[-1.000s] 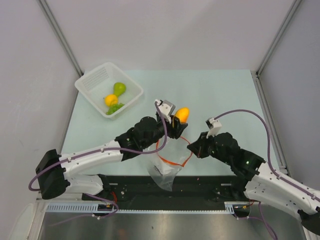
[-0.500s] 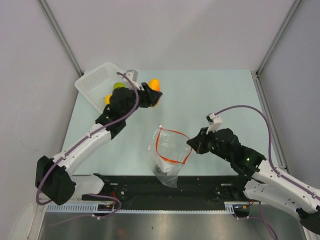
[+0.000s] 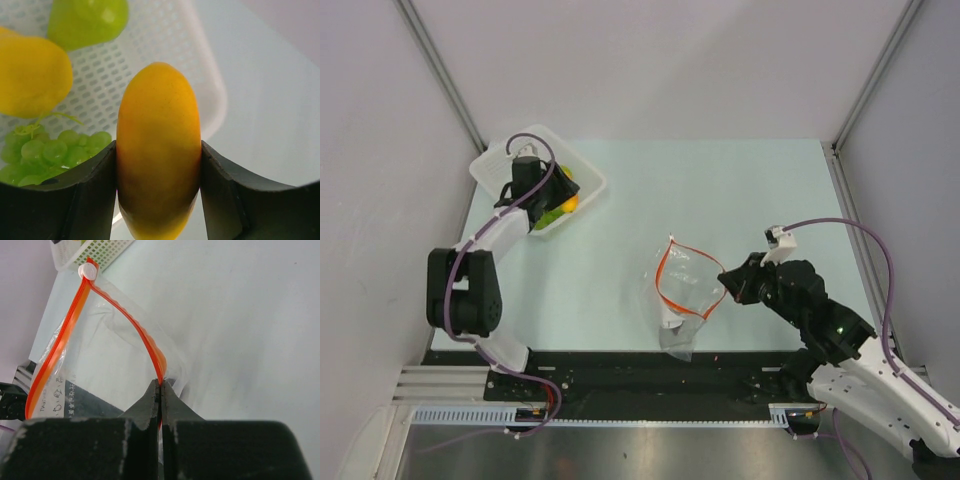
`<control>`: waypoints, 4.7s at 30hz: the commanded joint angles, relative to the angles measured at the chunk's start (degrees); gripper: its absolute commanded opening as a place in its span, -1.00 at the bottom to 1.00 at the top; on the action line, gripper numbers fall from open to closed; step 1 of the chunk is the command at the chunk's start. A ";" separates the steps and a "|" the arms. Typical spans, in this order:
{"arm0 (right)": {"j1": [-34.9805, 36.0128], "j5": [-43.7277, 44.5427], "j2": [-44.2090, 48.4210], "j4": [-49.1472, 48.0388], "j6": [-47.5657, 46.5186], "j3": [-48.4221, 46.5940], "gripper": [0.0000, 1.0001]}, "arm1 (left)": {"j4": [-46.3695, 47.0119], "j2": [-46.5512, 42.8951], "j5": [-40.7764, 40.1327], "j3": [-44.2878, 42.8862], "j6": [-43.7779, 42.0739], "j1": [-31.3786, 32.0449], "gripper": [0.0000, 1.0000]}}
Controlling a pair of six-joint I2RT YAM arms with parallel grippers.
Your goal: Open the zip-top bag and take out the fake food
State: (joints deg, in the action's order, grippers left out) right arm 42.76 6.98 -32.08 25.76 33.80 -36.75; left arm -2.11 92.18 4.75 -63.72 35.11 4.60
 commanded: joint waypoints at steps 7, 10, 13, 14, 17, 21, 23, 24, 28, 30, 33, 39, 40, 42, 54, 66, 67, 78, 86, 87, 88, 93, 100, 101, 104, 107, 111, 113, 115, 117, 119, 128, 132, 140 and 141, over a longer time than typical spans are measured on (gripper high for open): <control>-0.49 -1.89 1.22 1.14 0.56 0.19 -1.00 | -2.46 4.33 -1.32 -6.33 -1.54 -0.29 0.87; -0.57 -1.97 0.79 0.61 0.39 0.36 -1.00 | -3.68 2.92 -2.64 -6.76 -2.50 -0.21 0.99; -0.49 -2.59 -0.09 0.17 0.47 -0.07 -1.00 | -3.69 1.16 -1.24 -6.06 -2.24 -0.21 0.99; -0.49 -2.68 -0.44 -0.09 0.65 -0.07 -1.00 | -3.60 -0.76 -0.37 -5.63 -1.89 -0.21 0.97; -0.49 -2.94 -0.71 -0.97 1.09 0.10 -1.00 | 0.95 -6.20 5.42 -0.89 -0.49 0.32 0.83; -0.49 -3.73 -2.46 -2.73 0.57 -0.16 -1.00 | 5.97 -14.02 12.28 5.88 -0.48 5.31 0.51; -0.40 -4.52 -3.34 -3.69 0.56 -0.77 -1.00 | 6.85 -16.93 17.03 7.29 -0.66 8.13 0.36; -0.31 -4.61 -3.69 -4.13 0.65 -1.04 -1.00 | 7.20 -19.47 18.09 8.34 -1.18 11.10 0.26; -0.22 -3.56 -6.06 -4.75 -0.75 -3.84 -1.00 | 6.77 -25.03 21.26 9.06 -3.12 19.55 0.01; -0.31 -2.33 -6.68 -4.93 -1.72 -6.03 -1.00 | 6.25 -26.17 23.89 8.88 -3.82 23.59 -0.02; -0.22 -1.71 -8.61 -4.58 -3.39 -9.29 -1.00 | 4.41 -27.40 27.06 7.83 -4.09 27.81 -0.03; 0.13 -2.15 -11.60 -7.30 -3.83 -10.45 -1.00 | 0.18 -27.76 26.72 8.34 -4.27 35.72 -0.30; 0.21 -2.06 -12.13 -8.43 -3.83 -9.92 -1.00 | 0.00 -27.84 25.67 8.87 -4.18 36.52 -0.35; 0.22 -2.06 -13.36 -9.06 -2.87 -9.48 -1.00 | 0.70 -28.02 22.69 10.71 -3.39 38.72 -0.44; 4.78 1.02 -11.69 -11.25 1.79 -7.02 -1.00 | 3.77 -25.91 13.88 15.55 0.21 48.92 -0.99; 6.98 0.05 -12.22 -18.19 8.47 -4.56 -1.00 | 3.96 -24.33 -0.97 18.90 3.38 51.30 -0.62; 7.07 -0.21 -12.13 -19.59 8.91 -4.03 -1.00 | 3.95 -23.81 -1.06 18.64 3.30 51.38 -0.59; 7.07 2.68 -7.66 -16.27 9.79 0.10 -1.00 | 7.99 -12.47 0.69 18.64 4.52 52.61 -0.50; 7.07 3.12 -4.40 -13.54 10.58 1.59 -1.00 | 8.87 -4.04 -1.33 14.86 4.61 54.55 -0.05; 7.07 3.12 -4.23 -13.19 10.76 1.86 -1.00 | 9.22 -3.42 -1.07 14.68 4.70 54.64 -0.03; 7.07 3.12 -3.88 -13.10 11.02 2.12 -1.00 | 9.40 -3.06 -0.98 14.68 4.96 54.64 -0.03; 7.07 0.06 -4.92 -16.78 12.34 3.01 -1.00 | 11.25 -11.30 -8.15 20.65 7.34 54.81 -0.14; 7.51 -9.78 -16.08 -31.45 15.24 1.60 -1.00 | -2.44 -22.82 -14.68 19.08 2.60 54.81 0.01; 7.68 -10.67 -17.22 -34.43 15.68 1.34 -1.00 | -3.24 -23.62 -14.77 19.08 2.42 54.73 0.02; 7.95 -11.73 -19.86 -37.35 16.56 1.33 -1.00 | -6.85 -26.08 -16.09 18.99 2.06 54.81 0.03; 7.86 -10.68 -19.52 -36.40 16.82 1.86 -1.00 | -9.23 -26.09 -17.41 19.25 1.63 54.81 -0.01; 7.60 -10.76 -17.32 -37.62 19.19 3.53 -1.00 | -8.45 -25.30 -15.84 19.78 1.89 54.81 -0.12; 7.77 -11.20 -16.79 -37.27 19.63 3.01 -1.00 | -7.83 -25.12 -14.78 19.69 2.24 54.81 -0.14; 7.69 -11.55 -16.79 -37.88 20.42 2.56 -1.00 | -7.30 -25.21 -14.34 19.34 2.50 54.90 -0.14; 7.77 -12.60 -17.05 -39.46 21.39 2.74 -1.00 | -7.90 -25.47 -14.42 19.08 2.24 54.81 -0.14; 7.69 -14.09 -18.28 -42.27 22.80 3.26 -1.00 | -8.87 -26.26 -15.03 18.55 1.89 54.90 -0.13; 4.88 -14.72 -15.66 -42.99 24.73 10.63 -1.00 | -10.02 -19.77 -13.19 18.64 0.13 54.90 0.00; 3.47 -14.10 -10.39 -38.07 23.60 11.96 -1.00 | -8.88 -16.33 -12.75 20.21 0.48 54.99 0.04; 2.77 -13.66 -7.39 -34.37 23.33 13.99 -1.00 | -10.98 -18.26 -16.44 21.36 -0.39 56.48 0.22; 2.76 -13.84 -7.65 -34.63 23.33 13.90 -1.00 | -11.33 -18.70 -16.88 21.53 -0.57 56.66 0.26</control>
State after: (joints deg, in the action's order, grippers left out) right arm 45.82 -7.16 -39.81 -9.28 57.41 -23.24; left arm -11.99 76.09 -9.23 -42.63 35.90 60.55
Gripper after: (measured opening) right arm 0.009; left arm 0.600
